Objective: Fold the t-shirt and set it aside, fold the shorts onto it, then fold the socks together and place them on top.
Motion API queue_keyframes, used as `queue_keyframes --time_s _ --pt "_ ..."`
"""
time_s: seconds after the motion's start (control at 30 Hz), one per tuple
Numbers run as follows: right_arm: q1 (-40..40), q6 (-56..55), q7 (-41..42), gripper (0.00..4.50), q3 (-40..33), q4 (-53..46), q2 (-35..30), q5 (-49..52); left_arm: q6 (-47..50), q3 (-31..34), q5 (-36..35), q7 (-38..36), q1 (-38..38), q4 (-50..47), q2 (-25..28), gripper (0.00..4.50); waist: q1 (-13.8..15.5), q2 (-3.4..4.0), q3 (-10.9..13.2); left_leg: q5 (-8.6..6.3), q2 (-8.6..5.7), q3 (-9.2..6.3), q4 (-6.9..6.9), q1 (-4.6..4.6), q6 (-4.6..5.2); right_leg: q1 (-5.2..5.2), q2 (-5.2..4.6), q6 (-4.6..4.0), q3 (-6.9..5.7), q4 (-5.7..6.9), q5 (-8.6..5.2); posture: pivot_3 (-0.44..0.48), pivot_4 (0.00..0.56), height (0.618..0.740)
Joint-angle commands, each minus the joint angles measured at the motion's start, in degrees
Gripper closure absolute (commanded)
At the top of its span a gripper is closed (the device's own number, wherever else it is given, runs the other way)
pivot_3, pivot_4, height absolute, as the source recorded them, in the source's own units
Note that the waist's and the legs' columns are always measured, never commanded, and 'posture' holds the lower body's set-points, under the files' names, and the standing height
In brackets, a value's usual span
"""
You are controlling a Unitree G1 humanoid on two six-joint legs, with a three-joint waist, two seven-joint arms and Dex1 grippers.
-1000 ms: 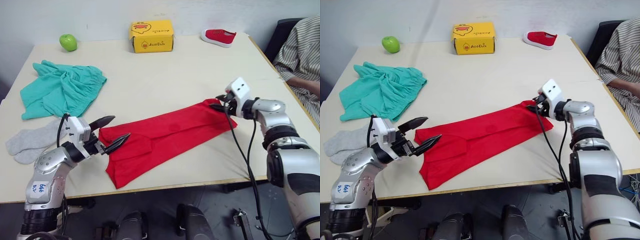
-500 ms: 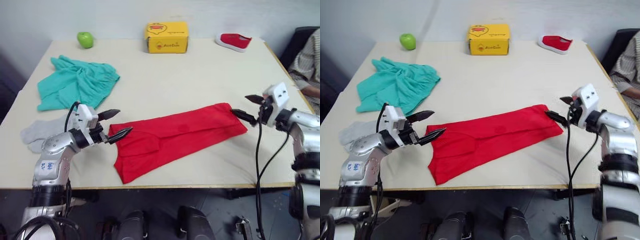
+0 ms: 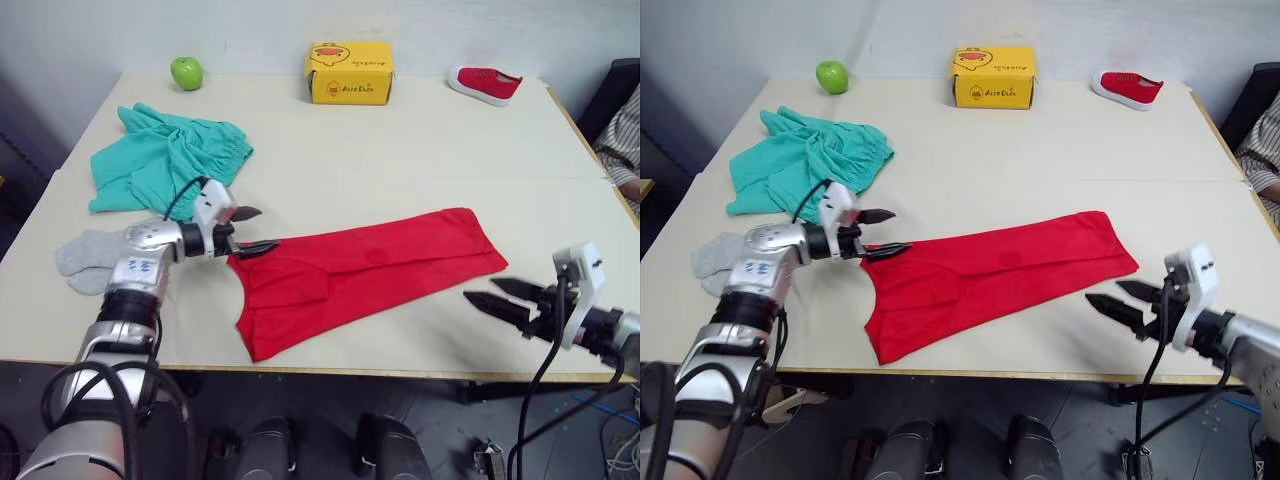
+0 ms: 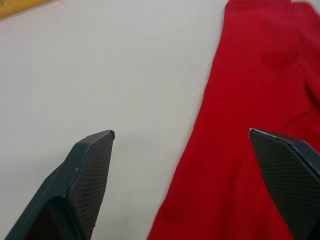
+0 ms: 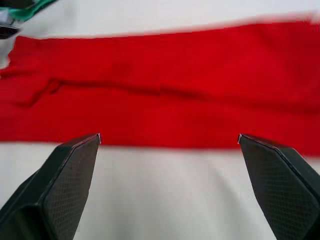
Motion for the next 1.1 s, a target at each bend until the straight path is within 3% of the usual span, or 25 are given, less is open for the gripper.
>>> queue_keyframes --time_s 0.03,0.2,0.3,0.4,0.47,0.6,0.8,0.9,1.1 --pt "0.5 7.5 -5.3 0.03 -1.1 -4.0 2.8 7.3 -2.8 -2.4 4.7 -0.5 -5.4 9.5 -1.9 0.00 -0.1 -0.04 0.0 -0.01 0.01 0.01 0.03 -0.03 0.02 -0.02 0.00 0.00 0.00 0.01 0.00 0.000 0.150 0.740" --pt "-2.0 5.6 -12.0 0.03 6.5 -3.7 6.5 3.7 -5.2 -3.7 9.1 2.5 -9.3 18.1 -3.9 0.00 -0.3 -0.09 0.0 -0.08 0.05 0.12 0.05 -0.06 0.07 -0.13 0.02 0.00 0.10 0.04 0.01 0.000 0.150 0.740" --pt "-5.4 0.7 -15.3 0.03 12.7 -1.0 8.6 -2.2 -3.7 -4.2 10.1 0.4 -9.8 19.9 -4.5 0.00 -0.4 -0.09 0.0 -0.08 0.04 0.18 0.08 -0.03 0.07 -0.15 0.02 0.00 0.18 0.11 0.01 0.000 0.150 0.740" --pt "-7.7 -2.0 -16.5 0.00 18.7 2.0 8.7 -7.1 -2.7 -4.8 10.9 -1.6 -9.5 20.3 -4.4 0.55 -0.7 -0.18 0.0 -0.09 0.04 0.21 0.17 -0.03 0.08 -0.15 0.01 0.01 0.22 0.16 0.01 0.000 0.150 0.740" --pt "-9.1 -2.9 -17.3 0.00 21.5 3.1 9.1 -9.0 -2.4 -4.6 11.0 -2.2 -9.1 20.0 -4.5 1.19 -0.9 -0.36 -0.2 -0.10 0.05 0.21 0.17 -0.02 0.09 -0.15 0.02 0.01 0.23 0.18 0.01 0.000 0.150 0.740" --pt "-11.9 -4.9 -18.9 0.97 26.4 6.1 10.7 -13.1 -1.9 -4.2 10.6 -3.7 -7.9 18.4 -4.5 2.42 -1.6 -0.92 -0.5 -0.10 0.07 0.21 0.23 0.01 0.09 -0.11 0.02 0.01 0.23 0.22 0.01 0.000 0.150 0.740" --pt "-14.1 -8.7 -20.1 3.19 29.0 10.4 11.3 -18.7 -1.1 -2.9 9.1 -5.3 -3.1 11.0 -3.6 4.41 -1.9 -1.23 -0.7 -0.15 0.18 0.29 0.24 0.12 0.04 -0.10 0.07 0.00 0.35 0.27 0.01 0.000 0.150 0.740" --pt "-14.9 -9.7 -19.5 4.33 28.7 11.3 11.0 -19.5 0.4 -2.1 8.1 -5.3 0.6 5.2 -3.1 4.50 -2.0 -1.24 -0.7 -0.17 0.19 0.34 0.24 0.17 0.05 -0.09 0.07 0.00 0.43 0.31 0.01 0.000 0.150 0.740" --pt "-20.0 -15.4 -17.0 4.42 28.8 19.3 8.7 -22.8 9.3 0.6 4.0 -1.8 14.2 -17.2 -2.1 4.50 -2.4 -1.23 -0.7 -0.23 0.18 0.43 0.26 0.22 0.12 -0.09 0.03 0.00 0.54 0.34 0.01 0.000 0.150 0.740"
